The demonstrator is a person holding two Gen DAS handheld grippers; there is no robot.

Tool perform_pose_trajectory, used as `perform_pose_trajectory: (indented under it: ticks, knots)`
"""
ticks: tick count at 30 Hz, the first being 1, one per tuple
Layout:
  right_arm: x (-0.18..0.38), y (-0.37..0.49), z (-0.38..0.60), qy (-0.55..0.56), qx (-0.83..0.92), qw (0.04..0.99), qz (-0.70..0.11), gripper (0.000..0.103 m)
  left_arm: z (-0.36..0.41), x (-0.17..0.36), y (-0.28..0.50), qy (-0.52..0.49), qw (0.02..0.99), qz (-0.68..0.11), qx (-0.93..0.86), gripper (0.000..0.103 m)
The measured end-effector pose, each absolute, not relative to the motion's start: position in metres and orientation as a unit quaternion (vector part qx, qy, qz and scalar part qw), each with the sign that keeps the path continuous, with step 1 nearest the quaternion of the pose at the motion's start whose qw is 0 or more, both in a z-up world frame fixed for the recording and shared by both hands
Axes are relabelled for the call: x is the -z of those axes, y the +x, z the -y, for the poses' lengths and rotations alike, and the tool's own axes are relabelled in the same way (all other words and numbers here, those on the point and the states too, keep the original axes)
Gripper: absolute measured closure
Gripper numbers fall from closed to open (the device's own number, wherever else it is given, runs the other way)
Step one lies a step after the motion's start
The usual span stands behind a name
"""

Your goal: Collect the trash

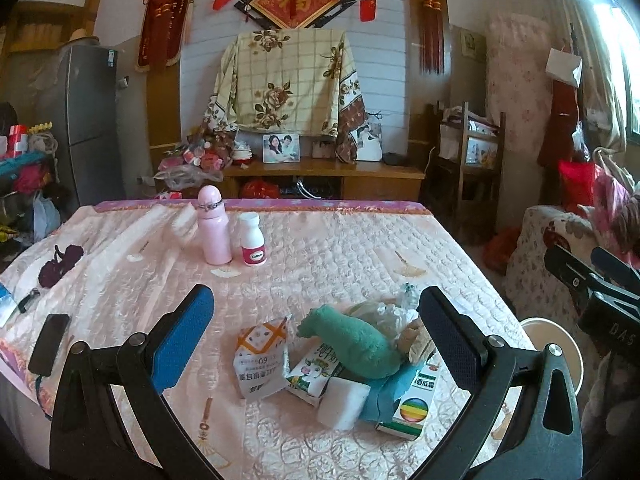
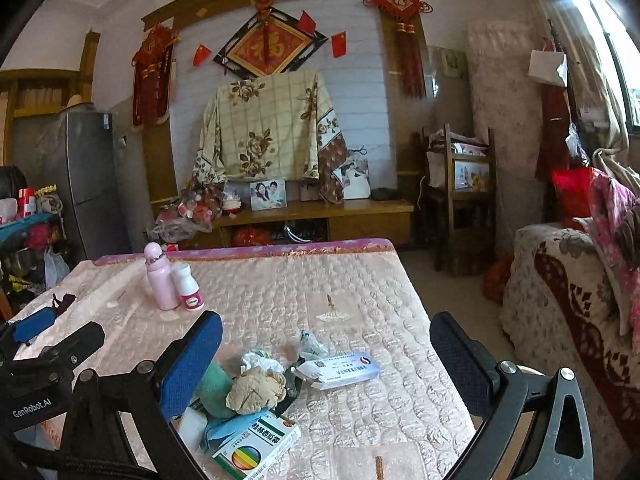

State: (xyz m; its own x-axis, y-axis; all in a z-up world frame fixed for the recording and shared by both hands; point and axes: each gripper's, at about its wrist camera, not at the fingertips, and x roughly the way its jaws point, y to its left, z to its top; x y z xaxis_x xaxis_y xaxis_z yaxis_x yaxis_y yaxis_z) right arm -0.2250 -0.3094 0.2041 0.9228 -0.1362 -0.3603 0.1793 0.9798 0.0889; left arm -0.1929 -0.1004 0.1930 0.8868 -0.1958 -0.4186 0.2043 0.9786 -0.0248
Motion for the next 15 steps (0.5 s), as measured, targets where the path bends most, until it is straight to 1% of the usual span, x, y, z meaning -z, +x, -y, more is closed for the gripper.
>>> perform_pose_trajectory:
  ticks: [15]
  knots:
    - [-0.2083,-0.2238,0.3114,0.057,0.079,0.978,-0.183,0.0,0.1,-0.1937,-0.1914,0.004,0.973,-0.211,0.097,0.001]
